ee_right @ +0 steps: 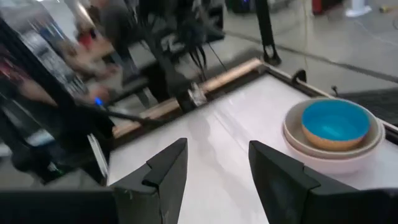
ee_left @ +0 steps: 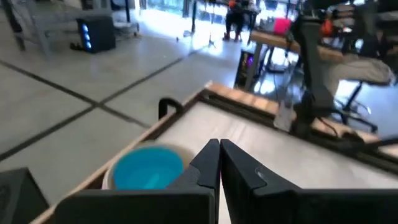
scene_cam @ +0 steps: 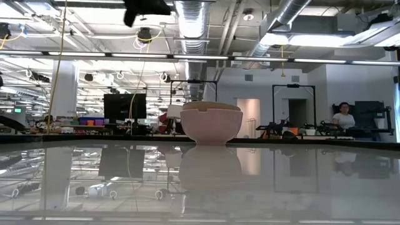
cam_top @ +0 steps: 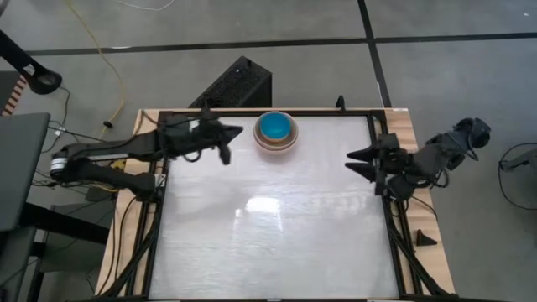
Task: Nest bowls inside each other
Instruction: Return to Home Position
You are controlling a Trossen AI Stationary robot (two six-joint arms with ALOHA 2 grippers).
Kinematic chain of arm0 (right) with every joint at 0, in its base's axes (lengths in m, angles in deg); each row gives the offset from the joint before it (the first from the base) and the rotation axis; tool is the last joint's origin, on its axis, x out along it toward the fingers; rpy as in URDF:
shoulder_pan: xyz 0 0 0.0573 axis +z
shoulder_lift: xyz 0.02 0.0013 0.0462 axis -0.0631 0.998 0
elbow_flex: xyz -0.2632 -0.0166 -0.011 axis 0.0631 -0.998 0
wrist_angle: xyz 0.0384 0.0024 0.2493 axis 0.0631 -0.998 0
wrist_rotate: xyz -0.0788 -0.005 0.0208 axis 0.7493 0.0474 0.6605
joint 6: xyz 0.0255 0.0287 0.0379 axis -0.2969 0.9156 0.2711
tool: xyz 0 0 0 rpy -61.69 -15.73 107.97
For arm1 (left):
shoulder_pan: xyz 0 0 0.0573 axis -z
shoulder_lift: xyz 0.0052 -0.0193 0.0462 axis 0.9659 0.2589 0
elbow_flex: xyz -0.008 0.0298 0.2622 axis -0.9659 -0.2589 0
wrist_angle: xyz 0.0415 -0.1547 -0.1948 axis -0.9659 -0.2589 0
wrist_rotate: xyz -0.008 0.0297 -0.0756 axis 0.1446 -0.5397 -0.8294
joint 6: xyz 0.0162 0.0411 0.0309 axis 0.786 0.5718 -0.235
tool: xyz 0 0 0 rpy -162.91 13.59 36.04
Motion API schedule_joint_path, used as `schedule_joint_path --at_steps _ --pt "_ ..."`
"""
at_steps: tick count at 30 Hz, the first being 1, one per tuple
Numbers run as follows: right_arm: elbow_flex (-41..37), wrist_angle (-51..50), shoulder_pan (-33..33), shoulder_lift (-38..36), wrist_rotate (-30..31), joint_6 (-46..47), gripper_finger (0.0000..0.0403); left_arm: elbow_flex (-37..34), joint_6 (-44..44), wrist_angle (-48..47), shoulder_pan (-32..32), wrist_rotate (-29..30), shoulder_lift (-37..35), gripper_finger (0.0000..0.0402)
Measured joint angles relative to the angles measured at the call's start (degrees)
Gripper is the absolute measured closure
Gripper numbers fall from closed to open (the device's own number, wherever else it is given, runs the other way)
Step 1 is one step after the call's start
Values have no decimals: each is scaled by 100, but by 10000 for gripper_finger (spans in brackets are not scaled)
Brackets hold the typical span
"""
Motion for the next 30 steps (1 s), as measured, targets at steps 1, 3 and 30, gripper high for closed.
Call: schedule_joint_path --at_steps 1,3,30 --pt "-262 238 73 -211 86 -54 199 0 -45 -258 67 33 -135 401" --pt "-745 695 190 -635 190 -249 201 0 -149 -831 224 122 -351 401" --pt "-3704 3153 225 -4000 574 -1476 205 -3222 -1427 531 2328 2257 -3425 401"
